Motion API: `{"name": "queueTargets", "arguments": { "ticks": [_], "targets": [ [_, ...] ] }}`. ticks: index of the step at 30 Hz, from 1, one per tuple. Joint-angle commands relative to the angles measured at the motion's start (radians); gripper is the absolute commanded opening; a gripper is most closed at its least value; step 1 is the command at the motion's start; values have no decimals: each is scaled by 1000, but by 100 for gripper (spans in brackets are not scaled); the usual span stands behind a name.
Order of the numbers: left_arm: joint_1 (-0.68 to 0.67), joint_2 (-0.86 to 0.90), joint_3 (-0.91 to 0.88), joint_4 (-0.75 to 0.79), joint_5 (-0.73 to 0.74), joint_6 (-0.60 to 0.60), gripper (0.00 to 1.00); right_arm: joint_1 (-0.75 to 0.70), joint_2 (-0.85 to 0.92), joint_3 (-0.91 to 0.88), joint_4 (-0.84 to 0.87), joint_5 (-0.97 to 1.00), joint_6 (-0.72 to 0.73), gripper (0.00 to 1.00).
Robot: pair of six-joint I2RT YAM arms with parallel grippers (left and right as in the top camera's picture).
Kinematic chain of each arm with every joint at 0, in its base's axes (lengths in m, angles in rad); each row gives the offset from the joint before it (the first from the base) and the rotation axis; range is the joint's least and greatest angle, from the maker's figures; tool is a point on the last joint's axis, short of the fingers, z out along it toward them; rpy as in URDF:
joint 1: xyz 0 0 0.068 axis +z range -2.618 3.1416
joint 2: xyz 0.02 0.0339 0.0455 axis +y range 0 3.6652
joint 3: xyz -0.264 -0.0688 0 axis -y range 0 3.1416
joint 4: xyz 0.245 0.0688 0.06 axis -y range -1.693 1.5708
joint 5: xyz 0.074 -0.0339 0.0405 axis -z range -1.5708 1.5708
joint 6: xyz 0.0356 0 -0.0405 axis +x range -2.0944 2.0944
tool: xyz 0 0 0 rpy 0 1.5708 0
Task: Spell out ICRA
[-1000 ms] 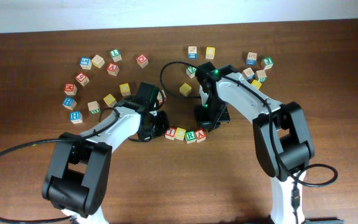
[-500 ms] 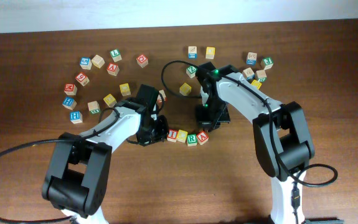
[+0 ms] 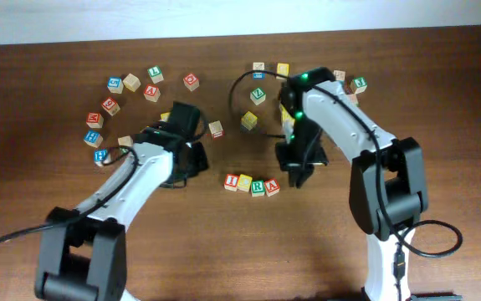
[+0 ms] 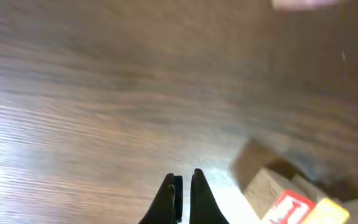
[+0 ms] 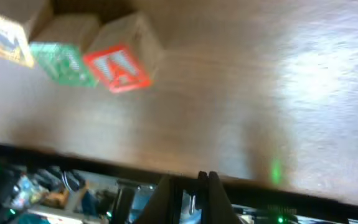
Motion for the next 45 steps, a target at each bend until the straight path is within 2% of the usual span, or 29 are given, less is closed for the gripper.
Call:
{"name": "queueTargets", "arguments": {
  "ticks": [1,3,6,8,10,12,14,16,20,23,29,38,45],
  "targets": [
    [107,-15,11,-20,-54,-28,0,112,-10,9,6,-23,-30,4],
    [178,-15,11,-55,-49,-54,0,177,-10,9,59,4,30,4],
    [288,-15,11,-113,-50,-54,0,265,-10,9,142,86,206,4],
    [380,-15,11,-136,-38,-61,0,311,-10,9,175,90,233,4],
    [464,-15,11,-146,21,-61,0,332,-10,8,178,90,237,4],
    [583,-15,11,-165,85,-60,0,360,-10,8,168,178,316,4],
    [678,-15,11,-208,90,-51,0,377,-34,8,113,296,418,4],
    [732,-15,9,-230,89,-26,0,387,-94,8,89,302,406,4],
    [745,-15,9,-229,90,-26,0,398,-295,-5,18,400,407,4],
    [745,-15,9,-229,89,-26,1,442,-409,-148,133,400,416,4],
    [745,-15,9,-239,93,-26,0,444,-383,-471,584,298,415,5],
    [745,-15,9,-241,93,-26,0,423,-383,-647,853,317,418,4],
    [745,-15,9,-244,93,-26,0,423,-301,-657,879,325,418,4]
  ]
}}
